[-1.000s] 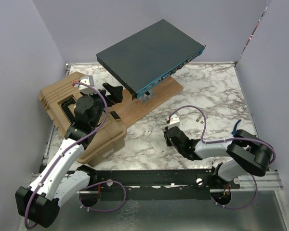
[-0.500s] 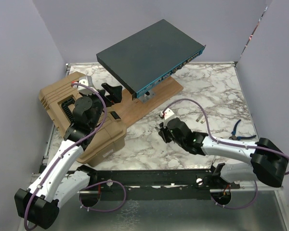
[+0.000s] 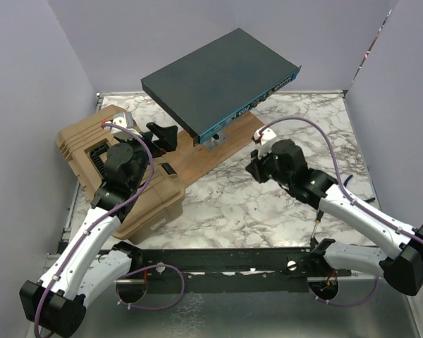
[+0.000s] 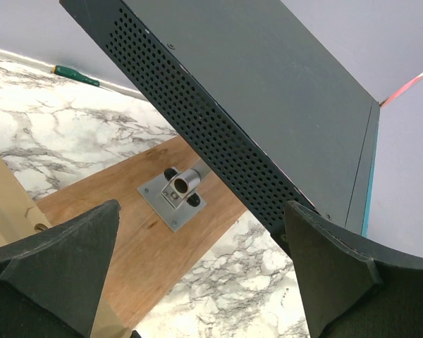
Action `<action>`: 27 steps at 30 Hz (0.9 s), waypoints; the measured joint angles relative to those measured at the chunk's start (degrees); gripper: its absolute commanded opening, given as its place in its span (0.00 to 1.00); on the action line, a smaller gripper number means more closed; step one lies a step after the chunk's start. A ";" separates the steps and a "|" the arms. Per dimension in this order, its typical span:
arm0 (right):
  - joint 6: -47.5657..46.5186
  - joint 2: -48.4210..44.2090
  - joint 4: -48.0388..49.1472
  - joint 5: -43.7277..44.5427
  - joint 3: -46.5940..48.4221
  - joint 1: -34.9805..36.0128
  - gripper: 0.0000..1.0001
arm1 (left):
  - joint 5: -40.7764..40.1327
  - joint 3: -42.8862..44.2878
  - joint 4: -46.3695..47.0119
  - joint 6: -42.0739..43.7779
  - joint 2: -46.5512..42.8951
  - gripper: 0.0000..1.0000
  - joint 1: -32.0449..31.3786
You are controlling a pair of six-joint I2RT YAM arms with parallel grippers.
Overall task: Insert the plug into the switch port
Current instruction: Pick up the plug from the center of the board, then insert the plug into the switch port.
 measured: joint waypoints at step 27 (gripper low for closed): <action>-9.14 10.05 -12.04 -9.84 26.36 -13.18 0.01 | -0.04 1.49 -0.81 -0.76 -0.26 0.99 0.00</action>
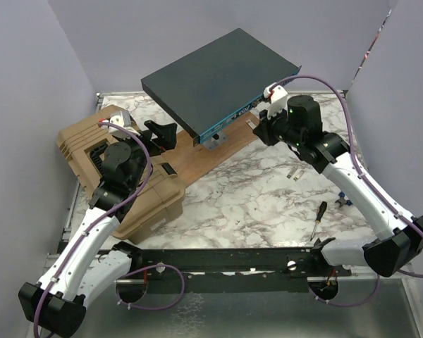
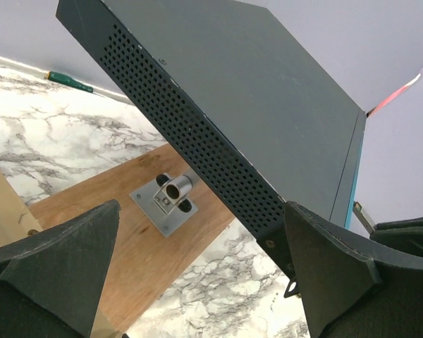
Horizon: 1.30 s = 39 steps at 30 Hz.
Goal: Insert the plug into the switch port
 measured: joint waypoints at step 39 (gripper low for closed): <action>-0.17 8.50 -0.55 -0.61 7.82 -4.42 0.01 | 0.00 0.66 -0.09 1.36 1.18 0.99 0.00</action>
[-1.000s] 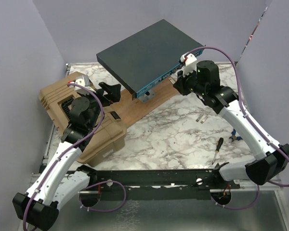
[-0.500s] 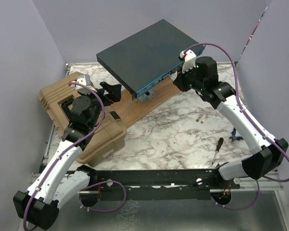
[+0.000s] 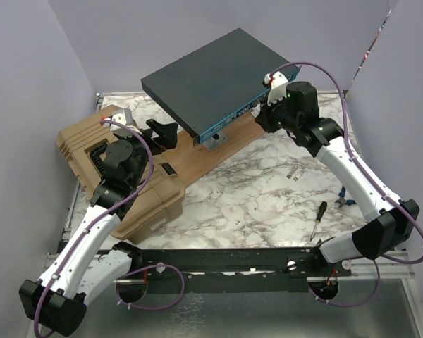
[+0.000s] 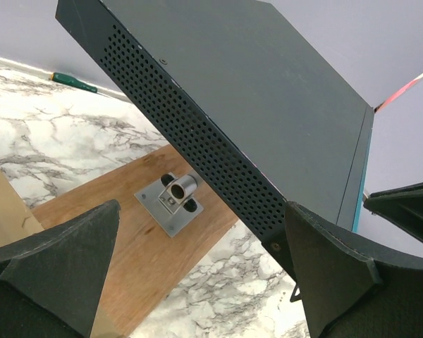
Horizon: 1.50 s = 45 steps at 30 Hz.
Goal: Insert the plug into the switch port
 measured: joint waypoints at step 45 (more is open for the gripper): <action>1.64 2.03 0.15 -2.49 2.08 -0.13 0.01 | 0.00 0.37 -0.02 0.50 -0.02 0.99 0.00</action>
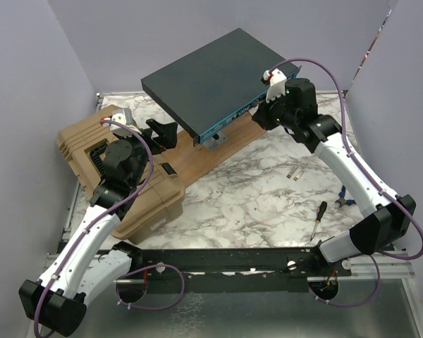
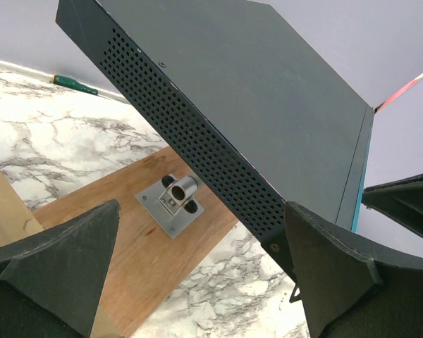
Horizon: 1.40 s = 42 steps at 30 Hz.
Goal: Insert the plug into the switch port
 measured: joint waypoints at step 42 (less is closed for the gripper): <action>-1.77 3.28 1.40 -5.86 4.04 -3.32 0.37 | -0.22 0.00 -0.02 -0.57 -0.28 0.99 0.00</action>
